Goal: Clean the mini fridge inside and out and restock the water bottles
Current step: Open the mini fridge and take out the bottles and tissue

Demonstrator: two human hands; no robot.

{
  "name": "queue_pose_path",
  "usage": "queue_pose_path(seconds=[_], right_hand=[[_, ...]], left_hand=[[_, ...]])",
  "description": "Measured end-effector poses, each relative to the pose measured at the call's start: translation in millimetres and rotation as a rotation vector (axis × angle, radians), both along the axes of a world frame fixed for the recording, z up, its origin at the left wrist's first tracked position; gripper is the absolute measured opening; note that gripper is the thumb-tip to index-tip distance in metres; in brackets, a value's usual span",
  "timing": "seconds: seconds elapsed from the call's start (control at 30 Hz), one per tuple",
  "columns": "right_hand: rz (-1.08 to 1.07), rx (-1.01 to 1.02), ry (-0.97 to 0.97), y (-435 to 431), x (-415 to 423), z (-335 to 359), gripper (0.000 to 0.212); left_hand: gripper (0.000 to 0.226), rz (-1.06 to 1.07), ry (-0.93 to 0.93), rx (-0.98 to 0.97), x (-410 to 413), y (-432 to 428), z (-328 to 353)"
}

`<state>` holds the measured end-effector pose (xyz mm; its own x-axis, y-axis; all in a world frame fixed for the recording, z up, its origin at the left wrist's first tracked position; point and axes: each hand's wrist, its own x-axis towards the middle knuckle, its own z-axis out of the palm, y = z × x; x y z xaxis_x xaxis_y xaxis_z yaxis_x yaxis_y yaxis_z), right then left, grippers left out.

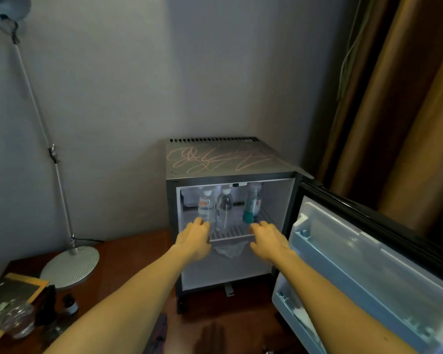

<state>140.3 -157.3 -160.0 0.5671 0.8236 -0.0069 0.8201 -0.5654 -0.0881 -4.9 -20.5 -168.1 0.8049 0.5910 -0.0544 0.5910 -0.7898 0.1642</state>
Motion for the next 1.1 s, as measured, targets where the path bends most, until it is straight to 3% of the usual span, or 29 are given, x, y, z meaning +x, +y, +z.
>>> queue_pose_path(seconds=[0.13, 0.27, 0.33, 0.4, 0.47, 0.53, 0.6, 0.63, 0.77, 0.83, 0.9, 0.97, 1.03, 1.1], right_hand=[[-0.038, 0.044, -0.024, 36.1, 40.2, 6.0, 0.052], [-0.060, 0.062, -0.008, 81.3, 78.6, 13.0, 0.062], [-0.079, 0.078, 0.018, 102.7, 95.5, 15.8, 0.056], [-0.047, 0.048, 0.015, 121.2, 109.4, 17.2, 0.032], [-0.024, 0.075, 0.026, 134.6, 121.2, 16.7, 0.013], [0.000, 0.148, 0.088, 143.3, 132.1, 15.4, 0.016], [0.038, 0.150, 0.140, 150.3, 139.0, 11.5, 0.013], [0.056, 0.149, 0.147, 152.6, 141.4, 8.9, 0.012], [0.068, 0.198, 0.177, 153.2, 141.2, 1.0, 0.026], [0.044, 0.210, 0.186, 152.1, 137.2, 0.6, 0.020], [0.020, 0.194, 0.168, 150.2, 132.7, 3.3, 0.018], [0.010, 0.170, 0.168, 144.1, 125.1, 9.7, 0.029], [-0.008, 0.198, 0.188, 135.9, 117.9, 14.9, 0.036], [-0.054, 0.229, 0.208, 124.7, 110.2, 16.8, 0.043]], left_hand=[[0.056, -0.019, -0.032, 0.191, 33.2, 32.7, -2.0], [0.068, -0.005, -0.052, 0.189, 76.5, 73.7, -1.5], [0.057, 0.007, -0.050, 0.150, 98.7, 90.9, 1.7], [0.042, 0.026, -0.080, -0.002, 118.0, 101.2, 2.3], [0.051, 0.050, -0.083, -0.158, 130.4, 107.5, 0.2], [0.048, 0.014, -0.111, -0.199, 138.3, 113.8, -2.1], [0.018, 0.031, -0.259, -0.271, 143.9, 121.0, -5.1], [0.015, 0.028, -0.314, -0.307, 144.2, 122.3, -5.6], [0.032, 0.055, -0.443, -0.327, 146.5, 135.7, -19.1], [0.041, 0.033, -0.471, -0.312, 149.5, 145.4, -30.3], [0.025, 0.022, -0.487, -0.358, 144.6, 131.5, -15.1], [0.007, -0.029, -0.492, -0.248, 139.0, 118.7, -5.5], [0.029, -0.120, -0.429, -0.248, 132.2, 107.9, -2.0], [0.054, -0.189, -0.260, 0.003, 126.4, 101.3, 0.8]])
